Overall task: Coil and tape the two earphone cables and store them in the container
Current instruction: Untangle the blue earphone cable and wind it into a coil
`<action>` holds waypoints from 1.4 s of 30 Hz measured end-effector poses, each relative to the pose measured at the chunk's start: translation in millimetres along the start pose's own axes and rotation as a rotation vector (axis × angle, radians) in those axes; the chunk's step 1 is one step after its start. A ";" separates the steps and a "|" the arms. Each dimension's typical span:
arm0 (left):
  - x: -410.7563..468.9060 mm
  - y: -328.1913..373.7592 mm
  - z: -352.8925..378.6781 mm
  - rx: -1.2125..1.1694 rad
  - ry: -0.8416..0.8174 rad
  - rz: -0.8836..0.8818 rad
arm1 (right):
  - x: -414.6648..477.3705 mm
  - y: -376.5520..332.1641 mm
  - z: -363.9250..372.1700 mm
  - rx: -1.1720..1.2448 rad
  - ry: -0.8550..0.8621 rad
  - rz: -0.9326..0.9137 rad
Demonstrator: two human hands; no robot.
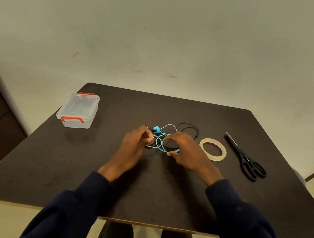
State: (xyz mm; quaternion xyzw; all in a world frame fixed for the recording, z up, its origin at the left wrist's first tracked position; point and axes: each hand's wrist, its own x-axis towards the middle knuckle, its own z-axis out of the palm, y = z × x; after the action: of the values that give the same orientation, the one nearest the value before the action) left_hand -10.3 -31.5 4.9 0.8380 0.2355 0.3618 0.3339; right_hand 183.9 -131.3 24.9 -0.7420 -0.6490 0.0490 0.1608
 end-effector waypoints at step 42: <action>12.6 50.8 -85.6 -0.185 -0.375 -0.283 | 16.4 -20.2 -49.3 0.634 0.220 -0.079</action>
State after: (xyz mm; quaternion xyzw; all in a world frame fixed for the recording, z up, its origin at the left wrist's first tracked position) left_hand -60.0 -24.0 91.7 0.8151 0.2503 0.1698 0.4941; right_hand 181.2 -121.7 79.8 -0.6303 -0.6084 0.1615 0.4544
